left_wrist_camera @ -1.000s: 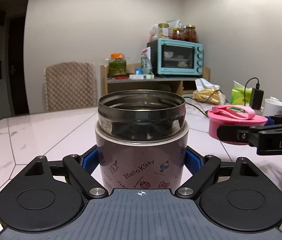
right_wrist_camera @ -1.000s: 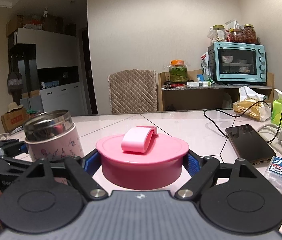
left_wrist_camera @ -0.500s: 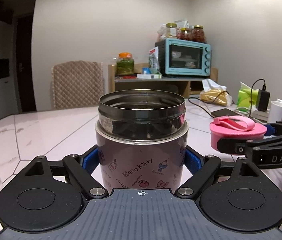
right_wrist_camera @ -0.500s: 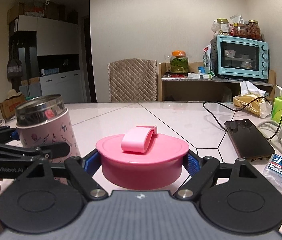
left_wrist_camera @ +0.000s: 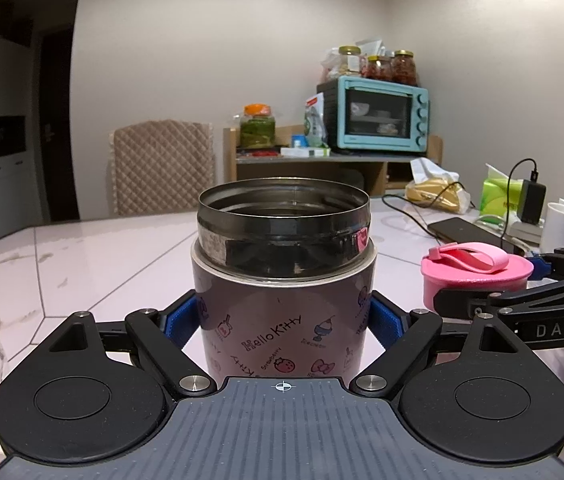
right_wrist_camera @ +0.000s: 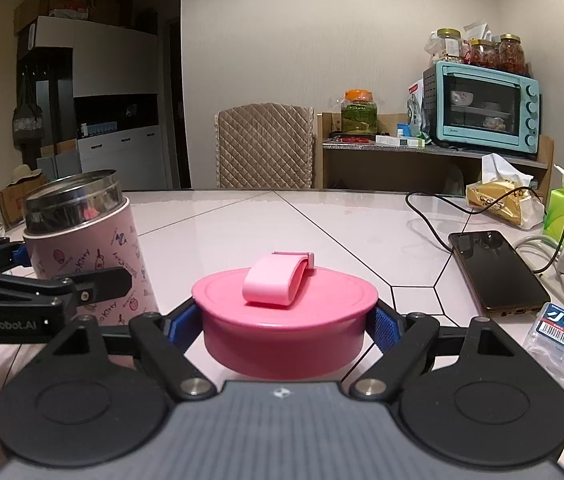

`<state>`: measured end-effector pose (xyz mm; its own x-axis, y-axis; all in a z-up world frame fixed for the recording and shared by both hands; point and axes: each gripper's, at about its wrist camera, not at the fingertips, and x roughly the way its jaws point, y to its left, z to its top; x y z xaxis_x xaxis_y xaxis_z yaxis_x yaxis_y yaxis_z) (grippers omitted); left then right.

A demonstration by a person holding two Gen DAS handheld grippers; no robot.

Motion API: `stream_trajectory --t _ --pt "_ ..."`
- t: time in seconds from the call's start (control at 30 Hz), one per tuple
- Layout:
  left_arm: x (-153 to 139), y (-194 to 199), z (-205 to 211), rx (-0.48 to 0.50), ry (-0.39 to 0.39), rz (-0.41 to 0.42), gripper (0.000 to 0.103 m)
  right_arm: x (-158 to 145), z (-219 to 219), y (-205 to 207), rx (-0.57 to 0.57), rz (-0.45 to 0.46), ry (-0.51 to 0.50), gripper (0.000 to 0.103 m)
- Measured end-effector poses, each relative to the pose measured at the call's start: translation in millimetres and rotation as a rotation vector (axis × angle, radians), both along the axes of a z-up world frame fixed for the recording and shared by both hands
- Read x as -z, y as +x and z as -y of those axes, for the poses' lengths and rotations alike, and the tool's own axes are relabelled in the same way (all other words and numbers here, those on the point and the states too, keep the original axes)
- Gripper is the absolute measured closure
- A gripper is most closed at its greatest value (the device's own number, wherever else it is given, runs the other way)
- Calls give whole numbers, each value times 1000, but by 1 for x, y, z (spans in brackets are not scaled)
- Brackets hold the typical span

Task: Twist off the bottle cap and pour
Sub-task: 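Open the right gripper to release the lid and withdraw it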

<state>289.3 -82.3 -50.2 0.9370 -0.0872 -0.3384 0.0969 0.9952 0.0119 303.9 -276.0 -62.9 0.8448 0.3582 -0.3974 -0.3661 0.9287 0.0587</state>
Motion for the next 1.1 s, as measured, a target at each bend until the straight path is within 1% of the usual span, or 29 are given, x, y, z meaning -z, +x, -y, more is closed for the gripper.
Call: stream_trajectory --t 0.13,0.2,0.57,1.1 --pt "2 -2 -3 0 0 0 13 1 0 2 4 -11 -9 18" --pt "-3 5 5 1 1 -1 13 1 0 3 5 -16 -12 18" --pt "-3 7 7 0 2 -7 13 4 -1 11 7 -64 -48 18" --pt "-2 6 7 2 6 -12 13 11 -6 19 -11 -125 -94 18"
